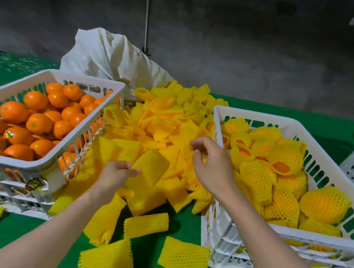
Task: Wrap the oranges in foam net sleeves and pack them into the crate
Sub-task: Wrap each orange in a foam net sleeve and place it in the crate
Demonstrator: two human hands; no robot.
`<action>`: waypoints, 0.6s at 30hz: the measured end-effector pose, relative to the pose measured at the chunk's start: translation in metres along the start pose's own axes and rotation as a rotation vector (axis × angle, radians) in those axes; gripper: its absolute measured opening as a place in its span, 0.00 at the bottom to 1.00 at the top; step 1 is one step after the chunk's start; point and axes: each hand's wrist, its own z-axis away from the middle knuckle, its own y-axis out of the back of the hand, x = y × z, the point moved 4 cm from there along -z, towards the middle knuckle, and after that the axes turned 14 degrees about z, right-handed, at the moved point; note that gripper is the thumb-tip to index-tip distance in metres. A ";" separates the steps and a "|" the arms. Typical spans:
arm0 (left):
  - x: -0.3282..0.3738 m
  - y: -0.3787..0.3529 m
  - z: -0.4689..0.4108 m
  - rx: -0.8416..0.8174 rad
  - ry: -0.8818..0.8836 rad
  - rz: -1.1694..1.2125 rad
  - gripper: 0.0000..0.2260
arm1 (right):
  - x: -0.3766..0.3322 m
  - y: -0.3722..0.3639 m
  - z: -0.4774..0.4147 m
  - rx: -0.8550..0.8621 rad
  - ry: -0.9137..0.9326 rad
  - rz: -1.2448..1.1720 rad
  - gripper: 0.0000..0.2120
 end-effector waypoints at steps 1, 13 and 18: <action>0.005 0.003 0.002 -0.020 0.055 0.132 0.12 | -0.004 -0.008 -0.001 -0.044 -0.019 -0.026 0.10; 0.065 0.048 0.030 -0.531 -0.046 0.249 0.17 | -0.079 -0.057 -0.019 -0.239 -0.037 -0.439 0.16; 0.092 0.069 0.036 -0.234 -0.489 -0.216 0.23 | -0.104 -0.078 -0.020 -0.072 0.138 -0.030 0.17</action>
